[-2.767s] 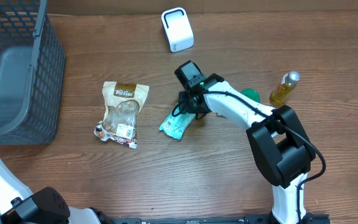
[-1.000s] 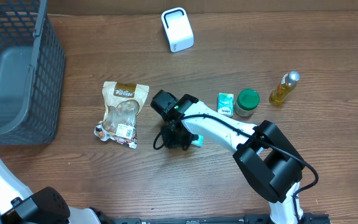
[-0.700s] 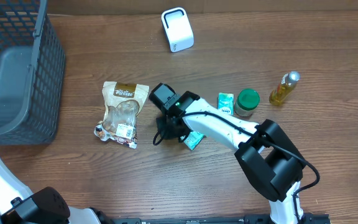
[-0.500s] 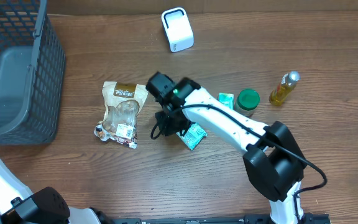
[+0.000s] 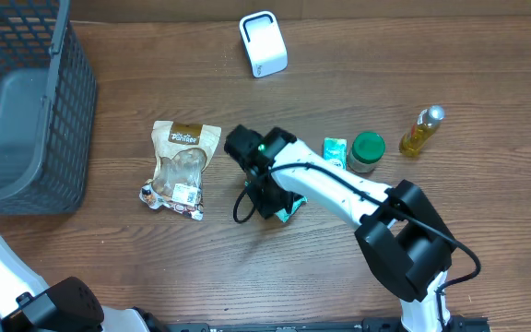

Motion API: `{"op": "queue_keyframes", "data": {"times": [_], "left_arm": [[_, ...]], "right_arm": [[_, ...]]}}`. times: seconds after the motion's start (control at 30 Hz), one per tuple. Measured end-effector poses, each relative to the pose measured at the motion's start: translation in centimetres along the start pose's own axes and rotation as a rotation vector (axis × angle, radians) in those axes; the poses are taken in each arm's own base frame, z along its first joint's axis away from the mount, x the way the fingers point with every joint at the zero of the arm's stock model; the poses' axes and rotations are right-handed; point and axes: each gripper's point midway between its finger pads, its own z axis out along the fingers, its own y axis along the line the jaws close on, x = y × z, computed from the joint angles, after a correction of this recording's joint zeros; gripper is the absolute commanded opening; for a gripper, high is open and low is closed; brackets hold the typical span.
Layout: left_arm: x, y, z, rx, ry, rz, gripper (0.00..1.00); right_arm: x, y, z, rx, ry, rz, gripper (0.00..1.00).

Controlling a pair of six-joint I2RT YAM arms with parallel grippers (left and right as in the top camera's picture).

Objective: Scan the item barcode

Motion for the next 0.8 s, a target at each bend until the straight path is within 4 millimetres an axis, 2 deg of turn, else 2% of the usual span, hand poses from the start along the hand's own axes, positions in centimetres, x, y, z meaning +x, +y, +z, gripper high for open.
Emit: {"op": "queue_keyframes", "data": {"times": [0.2, 0.37, 0.7, 0.8], "left_arm": [[0.0, 0.0, 0.0, 0.0, 0.0, 0.0, 1.0], [0.0, 0.0, 0.0, 0.0, 0.0, 0.0, 0.99], [0.0, 0.0, 0.0, 0.0, 0.0, 0.0, 1.0], [0.0, 0.0, 0.0, 0.0, 0.0, 0.0, 1.0]], "right_arm": [[0.7, -0.5, 2.2, 0.1, -0.017, -0.088, 0.49], [0.4, -0.1, 2.3, 0.141, -0.049, -0.133, 0.49], [-2.4, 0.4, 1.8, 0.192, -0.18, -0.154, 0.49], [-2.0, 0.0, 1.7, 0.214, -0.165, -0.157, 0.49]]}}
